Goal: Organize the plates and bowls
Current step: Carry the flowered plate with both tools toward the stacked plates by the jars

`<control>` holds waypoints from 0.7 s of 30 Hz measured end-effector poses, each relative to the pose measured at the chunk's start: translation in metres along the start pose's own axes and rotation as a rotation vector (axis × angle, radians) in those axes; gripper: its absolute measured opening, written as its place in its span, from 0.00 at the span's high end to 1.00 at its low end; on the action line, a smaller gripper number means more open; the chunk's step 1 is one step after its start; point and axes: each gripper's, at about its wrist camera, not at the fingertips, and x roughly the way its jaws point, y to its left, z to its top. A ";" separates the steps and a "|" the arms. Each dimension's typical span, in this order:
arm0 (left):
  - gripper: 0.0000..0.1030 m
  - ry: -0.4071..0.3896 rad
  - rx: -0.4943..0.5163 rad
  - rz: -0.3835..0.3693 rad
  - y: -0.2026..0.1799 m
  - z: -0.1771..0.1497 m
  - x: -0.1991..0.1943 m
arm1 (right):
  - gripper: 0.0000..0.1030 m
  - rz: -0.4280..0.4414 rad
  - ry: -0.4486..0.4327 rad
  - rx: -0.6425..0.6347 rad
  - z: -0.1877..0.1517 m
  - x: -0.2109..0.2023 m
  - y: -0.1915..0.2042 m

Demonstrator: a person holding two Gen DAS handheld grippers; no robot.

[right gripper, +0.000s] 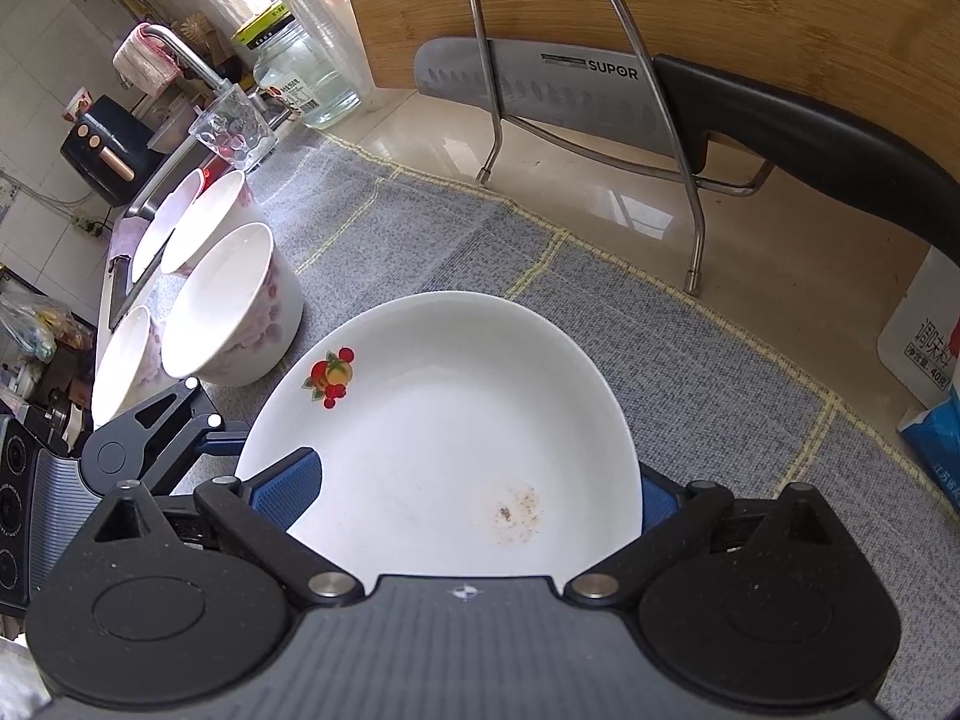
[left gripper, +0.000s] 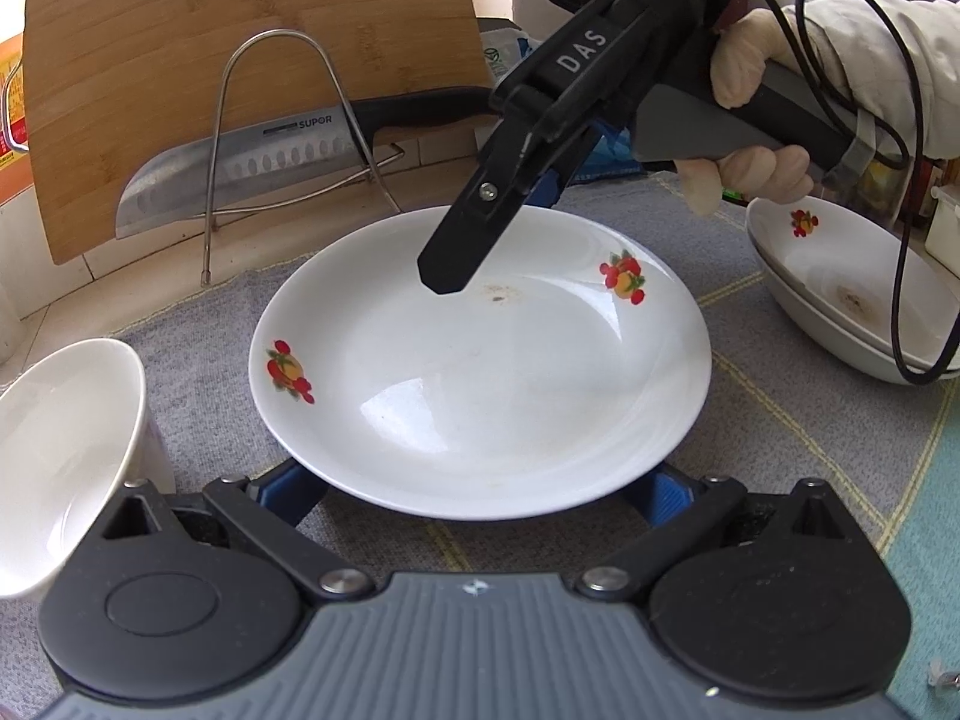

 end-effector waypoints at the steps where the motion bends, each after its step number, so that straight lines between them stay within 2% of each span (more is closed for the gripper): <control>1: 0.00 0.001 0.001 -0.001 0.000 0.000 0.000 | 0.00 -0.001 -0.001 0.003 0.000 0.000 0.000; 7: 0.01 0.011 0.027 0.005 -0.003 0.004 -0.004 | 0.00 -0.004 -0.017 0.017 -0.005 -0.005 0.004; 21: 0.01 0.018 0.055 -0.063 -0.017 0.015 -0.039 | 0.00 -0.034 -0.093 0.085 -0.034 -0.039 0.030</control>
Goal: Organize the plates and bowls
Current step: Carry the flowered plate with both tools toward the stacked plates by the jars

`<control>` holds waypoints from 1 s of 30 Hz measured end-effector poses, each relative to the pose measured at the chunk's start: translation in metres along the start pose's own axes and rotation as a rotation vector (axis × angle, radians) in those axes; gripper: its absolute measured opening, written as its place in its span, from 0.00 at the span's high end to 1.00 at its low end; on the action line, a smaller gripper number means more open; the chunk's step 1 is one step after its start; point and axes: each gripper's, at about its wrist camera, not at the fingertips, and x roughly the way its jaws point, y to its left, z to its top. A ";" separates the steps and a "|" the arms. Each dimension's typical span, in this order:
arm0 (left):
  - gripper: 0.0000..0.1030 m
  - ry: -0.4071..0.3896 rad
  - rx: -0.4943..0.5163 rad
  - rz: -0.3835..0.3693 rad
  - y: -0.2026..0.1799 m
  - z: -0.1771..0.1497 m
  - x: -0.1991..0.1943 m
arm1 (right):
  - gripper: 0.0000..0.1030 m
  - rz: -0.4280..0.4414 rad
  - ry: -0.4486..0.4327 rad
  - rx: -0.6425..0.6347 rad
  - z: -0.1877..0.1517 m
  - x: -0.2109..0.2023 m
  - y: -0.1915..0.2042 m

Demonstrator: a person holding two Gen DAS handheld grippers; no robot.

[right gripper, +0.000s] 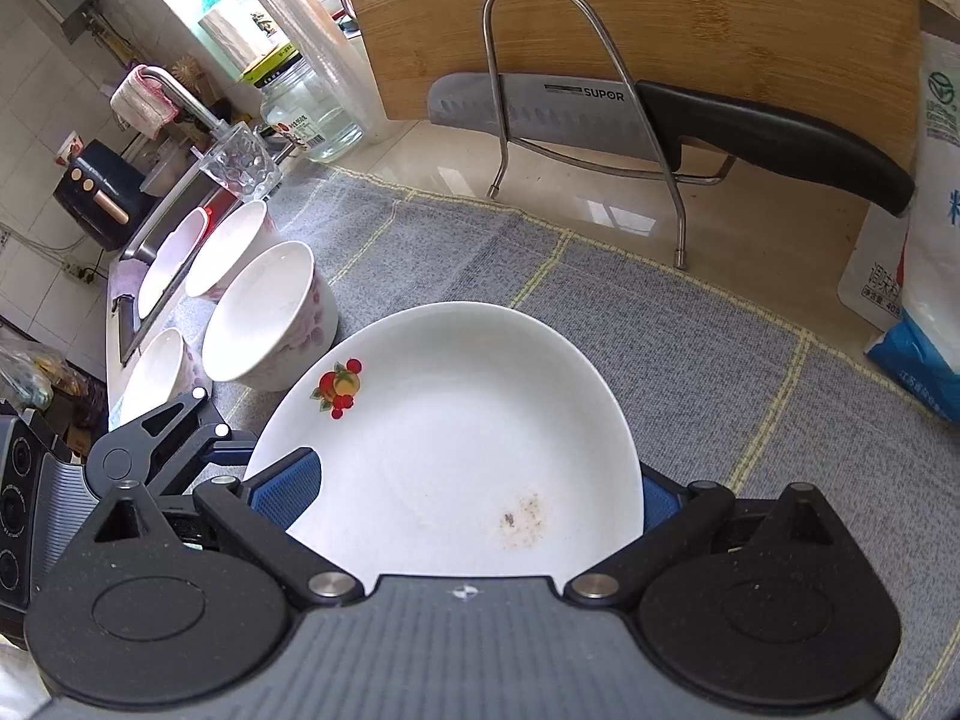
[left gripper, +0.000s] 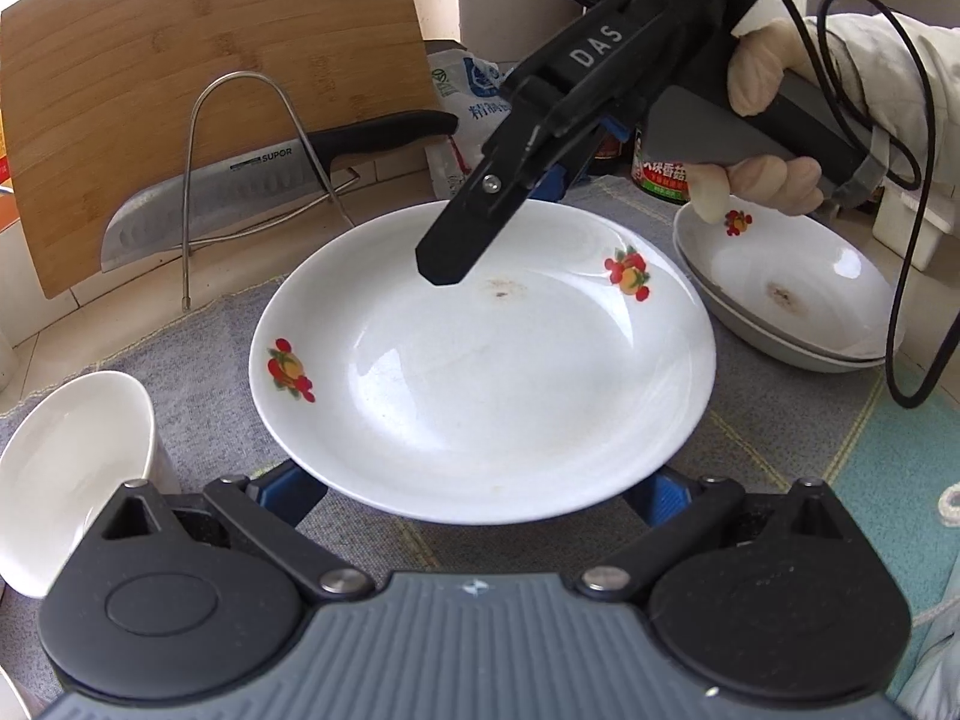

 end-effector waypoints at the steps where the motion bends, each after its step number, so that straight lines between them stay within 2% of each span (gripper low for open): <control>1: 0.01 -0.001 0.009 -0.005 -0.002 0.001 -0.002 | 0.00 -0.004 -0.006 0.008 -0.004 -0.003 0.002; 17: 0.01 -0.010 0.147 -0.129 -0.050 0.019 -0.031 | 0.00 -0.106 -0.120 0.125 -0.074 -0.062 0.018; 30: 0.01 -0.025 0.248 -0.264 -0.090 0.037 -0.012 | 0.00 -0.214 -0.208 0.246 -0.136 -0.119 -0.001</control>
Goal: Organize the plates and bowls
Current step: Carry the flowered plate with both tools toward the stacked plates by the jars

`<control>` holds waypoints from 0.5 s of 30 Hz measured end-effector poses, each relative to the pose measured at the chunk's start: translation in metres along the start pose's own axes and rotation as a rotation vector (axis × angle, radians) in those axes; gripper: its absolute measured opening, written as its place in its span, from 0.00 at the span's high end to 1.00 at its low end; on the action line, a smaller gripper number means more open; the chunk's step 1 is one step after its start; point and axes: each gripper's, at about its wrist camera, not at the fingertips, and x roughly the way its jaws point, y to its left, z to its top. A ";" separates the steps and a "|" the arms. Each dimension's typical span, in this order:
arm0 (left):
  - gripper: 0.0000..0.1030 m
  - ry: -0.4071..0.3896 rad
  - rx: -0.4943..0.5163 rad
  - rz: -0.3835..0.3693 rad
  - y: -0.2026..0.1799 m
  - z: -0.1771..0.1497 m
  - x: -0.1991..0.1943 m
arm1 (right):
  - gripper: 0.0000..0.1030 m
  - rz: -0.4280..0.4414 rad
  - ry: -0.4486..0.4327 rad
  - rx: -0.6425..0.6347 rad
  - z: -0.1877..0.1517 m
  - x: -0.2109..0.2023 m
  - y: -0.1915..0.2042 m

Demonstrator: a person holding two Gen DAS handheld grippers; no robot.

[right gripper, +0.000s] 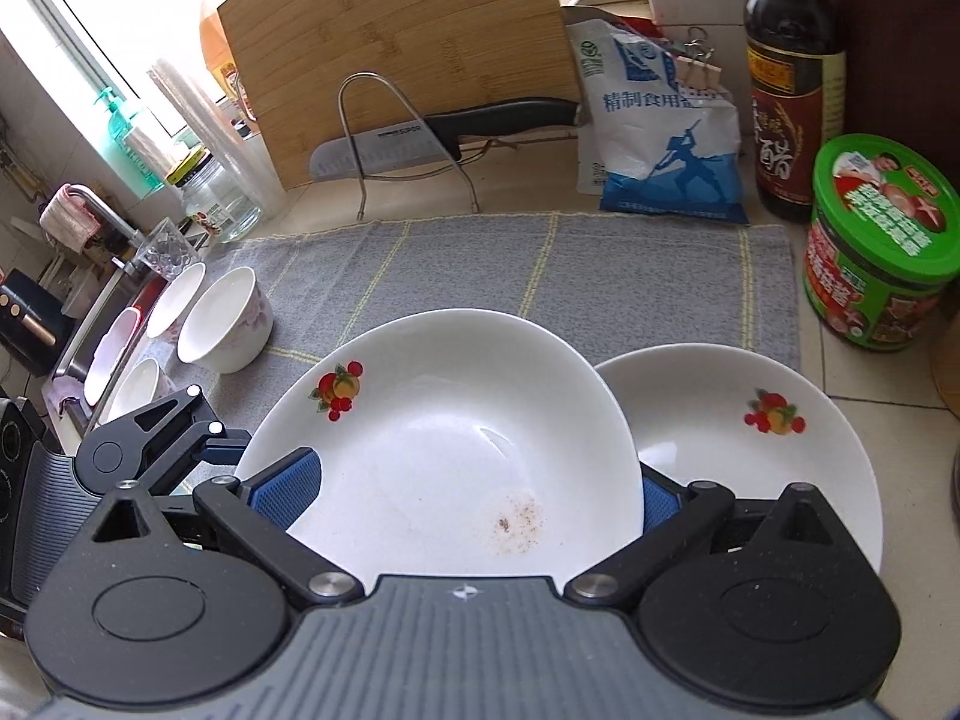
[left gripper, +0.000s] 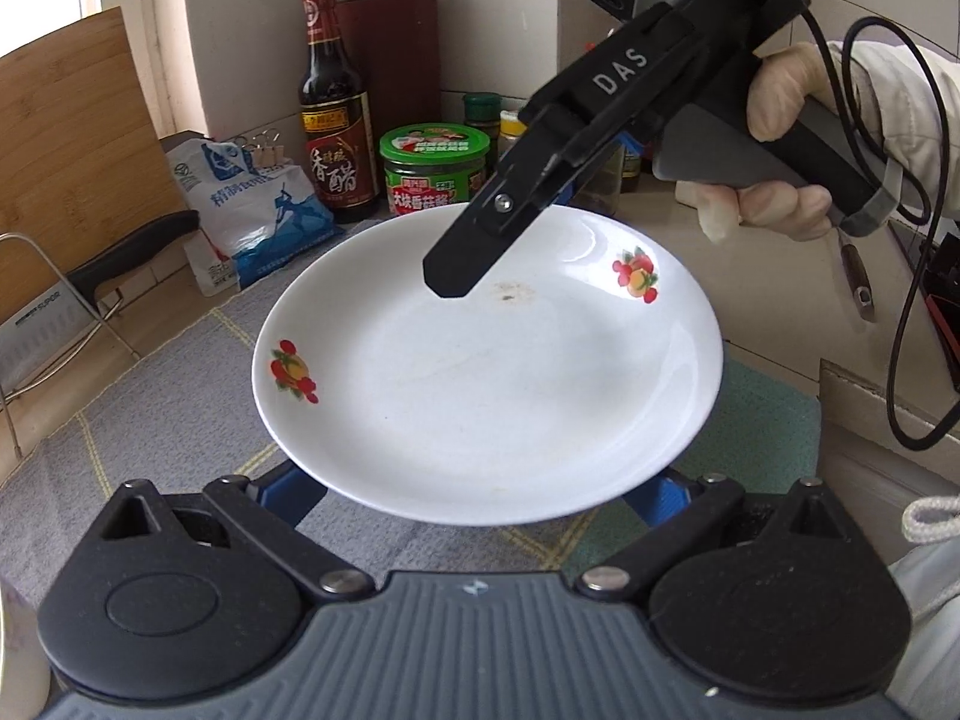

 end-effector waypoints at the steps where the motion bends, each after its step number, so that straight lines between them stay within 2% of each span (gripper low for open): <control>1: 0.01 0.000 0.005 -0.009 -0.002 0.002 0.004 | 0.00 -0.006 -0.005 0.010 -0.002 -0.003 -0.005; 15: 0.01 0.037 0.045 -0.053 -0.023 0.022 0.042 | 0.00 -0.029 -0.026 0.099 -0.018 -0.015 -0.055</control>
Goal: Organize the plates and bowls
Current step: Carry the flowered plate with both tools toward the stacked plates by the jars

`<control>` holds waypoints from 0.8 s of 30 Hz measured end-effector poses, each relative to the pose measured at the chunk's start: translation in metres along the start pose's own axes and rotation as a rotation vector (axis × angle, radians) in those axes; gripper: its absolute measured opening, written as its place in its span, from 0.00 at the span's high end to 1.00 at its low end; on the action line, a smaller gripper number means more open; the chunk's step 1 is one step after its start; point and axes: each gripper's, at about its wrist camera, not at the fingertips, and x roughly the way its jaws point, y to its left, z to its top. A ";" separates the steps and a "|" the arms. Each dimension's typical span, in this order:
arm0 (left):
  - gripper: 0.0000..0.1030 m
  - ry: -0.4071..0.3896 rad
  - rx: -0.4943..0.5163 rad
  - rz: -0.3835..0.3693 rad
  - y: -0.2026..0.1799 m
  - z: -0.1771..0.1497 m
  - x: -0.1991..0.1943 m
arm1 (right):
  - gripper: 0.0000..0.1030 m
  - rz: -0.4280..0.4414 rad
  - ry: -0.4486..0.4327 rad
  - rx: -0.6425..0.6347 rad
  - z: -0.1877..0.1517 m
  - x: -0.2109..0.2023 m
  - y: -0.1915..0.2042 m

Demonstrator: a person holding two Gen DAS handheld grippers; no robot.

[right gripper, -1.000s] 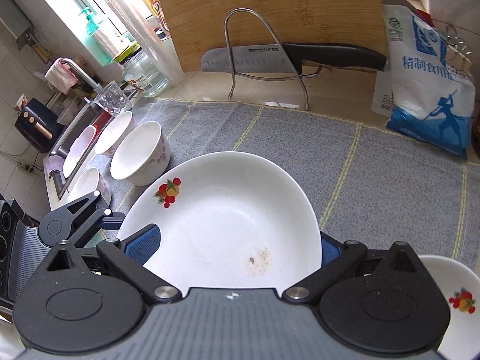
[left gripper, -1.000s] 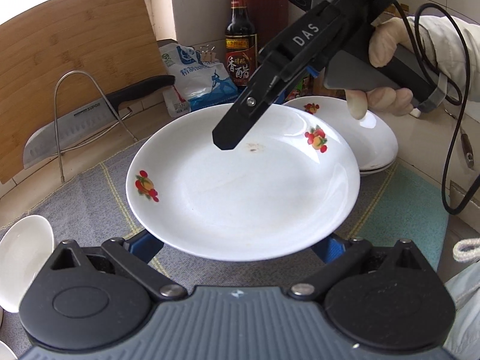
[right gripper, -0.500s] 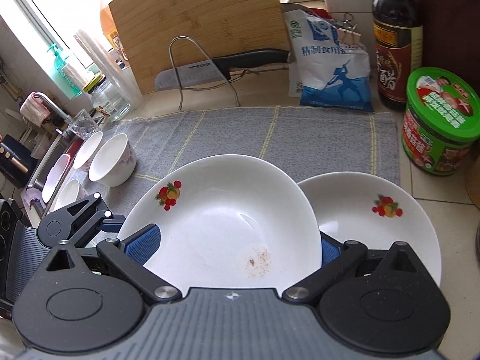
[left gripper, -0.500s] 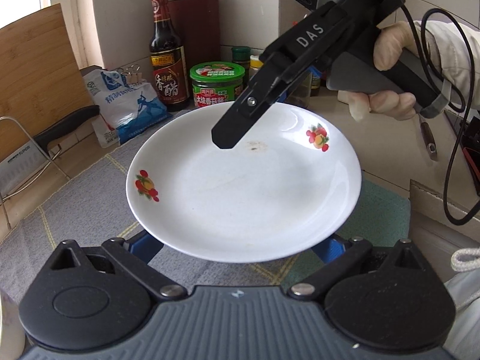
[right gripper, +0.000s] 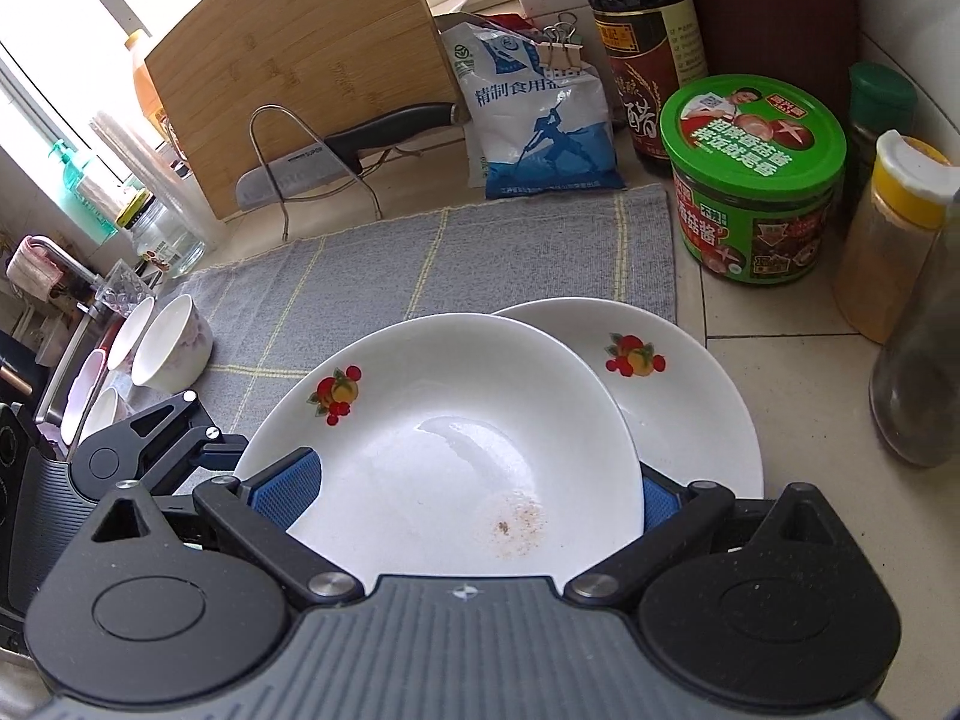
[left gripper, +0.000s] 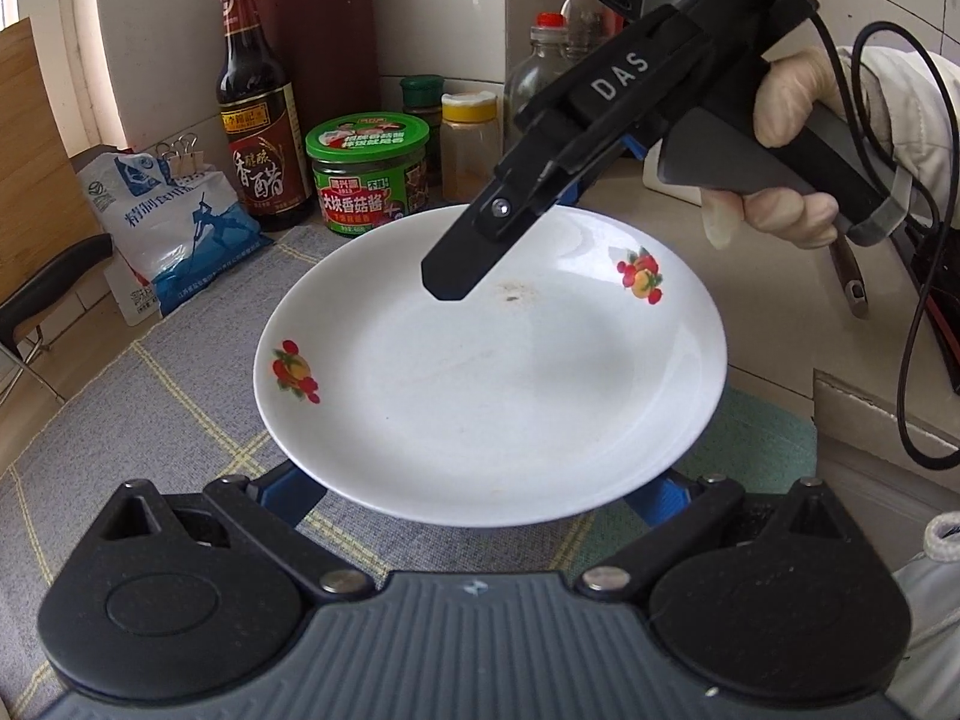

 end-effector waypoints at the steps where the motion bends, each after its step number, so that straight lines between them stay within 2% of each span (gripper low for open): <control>1: 0.01 0.002 0.003 0.001 -0.001 0.001 0.002 | 0.00 0.001 0.001 0.005 0.000 0.001 -0.003; 17: 0.01 0.023 0.041 -0.005 0.004 0.009 0.021 | 0.00 -0.010 -0.009 0.055 -0.003 -0.001 -0.023; 24: 0.01 0.023 0.037 -0.041 0.011 0.009 0.026 | 0.00 -0.023 -0.024 0.086 -0.007 -0.007 -0.026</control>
